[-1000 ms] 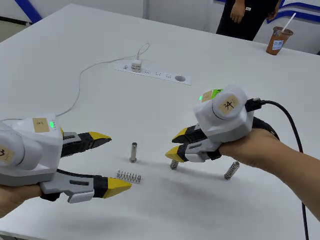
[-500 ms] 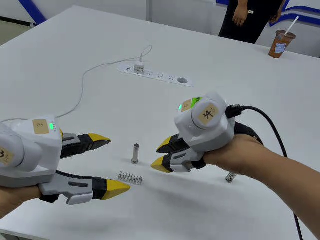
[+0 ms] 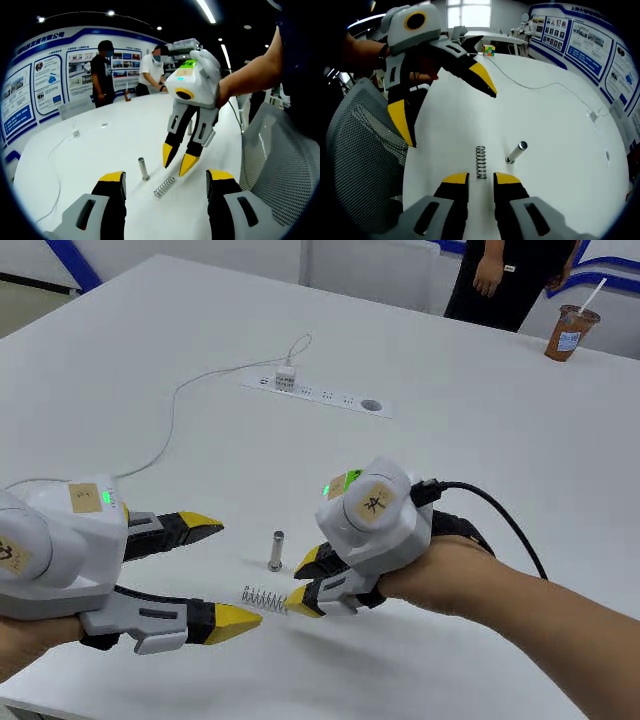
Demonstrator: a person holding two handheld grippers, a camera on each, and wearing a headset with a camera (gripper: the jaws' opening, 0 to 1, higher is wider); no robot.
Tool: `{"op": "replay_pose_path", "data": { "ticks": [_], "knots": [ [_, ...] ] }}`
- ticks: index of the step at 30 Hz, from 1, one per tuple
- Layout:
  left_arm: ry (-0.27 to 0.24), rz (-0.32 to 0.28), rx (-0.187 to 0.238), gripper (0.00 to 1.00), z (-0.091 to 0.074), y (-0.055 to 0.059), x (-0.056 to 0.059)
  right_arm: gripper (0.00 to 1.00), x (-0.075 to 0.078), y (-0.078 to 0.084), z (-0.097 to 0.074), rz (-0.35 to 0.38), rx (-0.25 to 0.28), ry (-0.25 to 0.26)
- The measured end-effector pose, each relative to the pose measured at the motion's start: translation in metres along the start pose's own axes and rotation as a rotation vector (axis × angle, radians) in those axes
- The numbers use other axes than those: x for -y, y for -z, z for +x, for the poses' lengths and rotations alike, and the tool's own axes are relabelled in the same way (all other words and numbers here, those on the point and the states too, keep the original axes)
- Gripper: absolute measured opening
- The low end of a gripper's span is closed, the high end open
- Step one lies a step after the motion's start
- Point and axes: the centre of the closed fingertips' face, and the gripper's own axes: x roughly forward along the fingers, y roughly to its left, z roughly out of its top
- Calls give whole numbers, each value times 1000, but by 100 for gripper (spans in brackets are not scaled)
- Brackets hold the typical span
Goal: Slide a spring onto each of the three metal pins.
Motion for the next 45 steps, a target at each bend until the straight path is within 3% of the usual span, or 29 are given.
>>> {"op": "replay_pose_path", "data": {
  "ticks": [21, 45],
  "knots": [
    [-2, -4, -11, 66, -2, 4, 1, 15, 1, 12, 24, 15, -58, -26],
    [27, -2, -39, 62, 4, 14, 8, 11, -6, 17, 17, 36, -76, -38]
  ]
}}
